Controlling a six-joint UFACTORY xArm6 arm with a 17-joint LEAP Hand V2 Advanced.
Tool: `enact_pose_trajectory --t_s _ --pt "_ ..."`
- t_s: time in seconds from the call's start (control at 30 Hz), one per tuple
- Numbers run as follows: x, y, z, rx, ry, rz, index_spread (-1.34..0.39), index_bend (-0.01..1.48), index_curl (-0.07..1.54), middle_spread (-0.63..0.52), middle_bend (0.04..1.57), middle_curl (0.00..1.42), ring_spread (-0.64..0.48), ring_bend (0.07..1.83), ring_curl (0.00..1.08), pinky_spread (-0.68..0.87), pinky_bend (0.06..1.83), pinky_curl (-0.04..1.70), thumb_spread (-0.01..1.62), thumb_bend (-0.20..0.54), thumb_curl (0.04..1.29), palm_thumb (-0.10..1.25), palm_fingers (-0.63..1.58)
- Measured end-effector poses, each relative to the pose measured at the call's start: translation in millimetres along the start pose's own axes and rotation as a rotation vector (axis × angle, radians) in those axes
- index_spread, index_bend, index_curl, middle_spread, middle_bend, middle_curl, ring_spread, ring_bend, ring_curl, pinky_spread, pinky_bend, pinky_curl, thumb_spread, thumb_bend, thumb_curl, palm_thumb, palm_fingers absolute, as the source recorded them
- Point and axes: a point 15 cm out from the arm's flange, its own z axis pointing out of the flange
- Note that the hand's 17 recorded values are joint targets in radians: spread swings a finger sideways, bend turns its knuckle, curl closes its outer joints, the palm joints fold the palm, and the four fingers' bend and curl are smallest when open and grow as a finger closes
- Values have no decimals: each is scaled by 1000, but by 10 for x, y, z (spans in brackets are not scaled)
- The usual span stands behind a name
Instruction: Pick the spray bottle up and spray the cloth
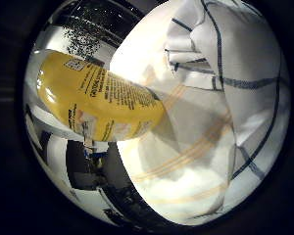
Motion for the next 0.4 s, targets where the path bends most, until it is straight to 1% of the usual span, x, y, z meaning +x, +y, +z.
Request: enact_pose_trajectory --t_s 0.1,0.4 --pt "-73 -34 -123 -16 12 -29 -416 186 405 6 253 321 50 448 245 405 395 462 989 -26 423 738 211" --pt "-447 -321 -435 22 25 -108 -418 186 368 12 186 322 63 370 235 406 339 380 990 -25 409 740 257"
